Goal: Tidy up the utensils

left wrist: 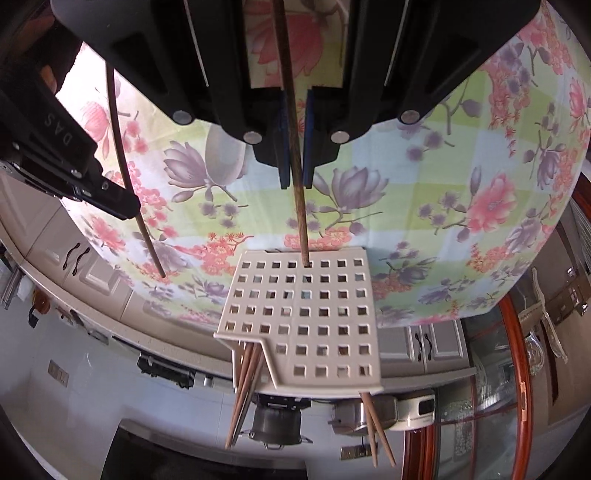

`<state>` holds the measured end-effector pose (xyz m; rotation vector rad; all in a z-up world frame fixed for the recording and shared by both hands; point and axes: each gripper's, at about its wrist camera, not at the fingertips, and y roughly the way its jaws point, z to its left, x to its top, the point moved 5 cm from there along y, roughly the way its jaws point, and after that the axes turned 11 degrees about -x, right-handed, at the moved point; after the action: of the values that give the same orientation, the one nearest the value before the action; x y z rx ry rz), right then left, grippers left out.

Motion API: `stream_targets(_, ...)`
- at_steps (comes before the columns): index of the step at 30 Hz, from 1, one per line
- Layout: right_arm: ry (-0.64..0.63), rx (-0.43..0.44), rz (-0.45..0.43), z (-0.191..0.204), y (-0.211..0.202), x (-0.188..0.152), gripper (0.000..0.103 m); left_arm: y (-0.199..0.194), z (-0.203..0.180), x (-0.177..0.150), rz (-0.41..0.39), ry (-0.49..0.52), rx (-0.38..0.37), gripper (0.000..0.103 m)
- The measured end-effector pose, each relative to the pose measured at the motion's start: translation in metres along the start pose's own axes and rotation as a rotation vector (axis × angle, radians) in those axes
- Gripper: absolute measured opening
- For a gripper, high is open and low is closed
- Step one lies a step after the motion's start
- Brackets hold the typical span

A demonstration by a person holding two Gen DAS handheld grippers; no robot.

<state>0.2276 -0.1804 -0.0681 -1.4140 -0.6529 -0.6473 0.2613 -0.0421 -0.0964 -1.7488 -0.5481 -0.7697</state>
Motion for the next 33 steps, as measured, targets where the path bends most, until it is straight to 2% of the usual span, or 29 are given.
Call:
stream_targets(9, -0.025, 0.021, -0.071, 0.008, -0.032, 0.007, 0.006, -0.046, -0.009, 0.003, -0.101, 0.005, -0.035, 0.007)
stream_targets(15, -0.049, 0.029, -0.122, 0.015, -0.05, 0.01, 0.006, -0.07, -0.017, 0.007, -0.172, 0.036, -0.014, 0.006)
stream_targets(23, -0.074, 0.029, -0.195, 0.018, -0.073, 0.018, 0.005, -0.087, -0.021, 0.008, -0.209, 0.054, -0.015, 0.006)
stream_targets(25, -0.088, 0.021, -0.18, 0.018, -0.069, 0.017, 0.005, -0.087, -0.021, 0.008, -0.208, 0.051, -0.011, 0.006)
stream_targets(28, -0.074, 0.021, -0.113, 0.011, -0.05, 0.011, 0.007, -0.087, -0.02, 0.006, -0.209, 0.049, -0.011, 0.006)
stream_targets(30, -0.103, 0.005, -0.058, 0.009, -0.034, 0.005, 0.015, -0.088, -0.021, 0.006, -0.211, 0.052, -0.014, 0.006)
stream_targets(32, -0.108, -0.014, -0.007, 0.005, -0.02, -0.001, 0.032, -0.088, -0.021, 0.006, -0.212, 0.049, -0.018, 0.006)
stream_targets(33, -0.109, -0.009, 0.032, 0.004, -0.011, -0.005, 0.034, -0.088, -0.021, 0.006, -0.212, 0.049, -0.019, 0.006)
